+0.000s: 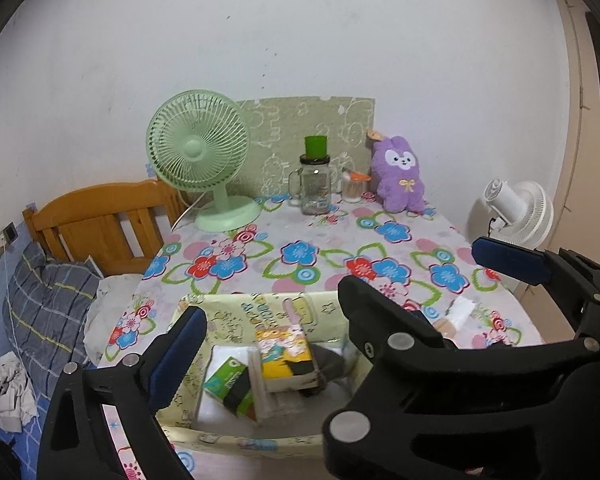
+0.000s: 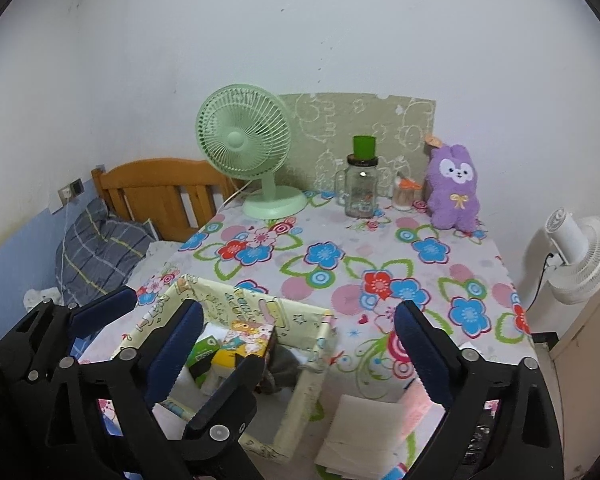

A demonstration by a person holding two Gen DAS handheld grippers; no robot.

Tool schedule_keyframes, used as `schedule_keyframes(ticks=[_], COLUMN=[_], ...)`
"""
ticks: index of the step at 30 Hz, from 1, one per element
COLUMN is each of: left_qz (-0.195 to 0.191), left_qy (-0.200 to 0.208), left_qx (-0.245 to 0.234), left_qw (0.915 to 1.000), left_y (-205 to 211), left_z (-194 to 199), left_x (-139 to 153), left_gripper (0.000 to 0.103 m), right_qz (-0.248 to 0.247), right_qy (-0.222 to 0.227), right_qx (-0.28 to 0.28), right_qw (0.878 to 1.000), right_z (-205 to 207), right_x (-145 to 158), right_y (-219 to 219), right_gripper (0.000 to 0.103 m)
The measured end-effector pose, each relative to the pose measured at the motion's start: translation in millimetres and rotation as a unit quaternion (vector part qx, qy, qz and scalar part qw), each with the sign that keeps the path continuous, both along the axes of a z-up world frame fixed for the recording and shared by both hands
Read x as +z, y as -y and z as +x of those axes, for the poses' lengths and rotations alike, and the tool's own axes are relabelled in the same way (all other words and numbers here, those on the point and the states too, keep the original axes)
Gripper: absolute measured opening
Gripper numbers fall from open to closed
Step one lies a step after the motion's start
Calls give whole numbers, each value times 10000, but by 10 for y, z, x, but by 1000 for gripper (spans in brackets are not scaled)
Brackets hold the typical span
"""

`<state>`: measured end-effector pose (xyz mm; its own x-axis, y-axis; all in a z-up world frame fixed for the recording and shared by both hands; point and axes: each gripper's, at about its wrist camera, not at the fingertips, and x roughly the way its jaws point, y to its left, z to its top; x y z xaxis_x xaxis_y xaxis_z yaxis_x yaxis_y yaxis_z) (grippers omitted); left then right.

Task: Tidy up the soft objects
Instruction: 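Withdraw both tools from the box toward the black plastic bag and white tissue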

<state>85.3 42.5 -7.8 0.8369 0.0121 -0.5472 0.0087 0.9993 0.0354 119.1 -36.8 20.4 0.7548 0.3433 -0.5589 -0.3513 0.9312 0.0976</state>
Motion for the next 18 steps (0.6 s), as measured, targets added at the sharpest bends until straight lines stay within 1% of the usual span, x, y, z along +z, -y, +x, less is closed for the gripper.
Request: schedule_keyframes(ticks=[8,18], left_qz=[8,-125], left_qy=[117,184], left_qx=[-95,-306], left_qw=[9999,9993], left_y=[262,610], left_z=[-34,-61], left_x=[72,84], left_gripper=[100,101], right_qz=[37,48], right_qy=[138,267], right_qx=[-196,-571], right_qw=[9997,9980], right_z=[-71,-183], right_x=[92,129], right_y=[277,676], right_gripper=[101,102])
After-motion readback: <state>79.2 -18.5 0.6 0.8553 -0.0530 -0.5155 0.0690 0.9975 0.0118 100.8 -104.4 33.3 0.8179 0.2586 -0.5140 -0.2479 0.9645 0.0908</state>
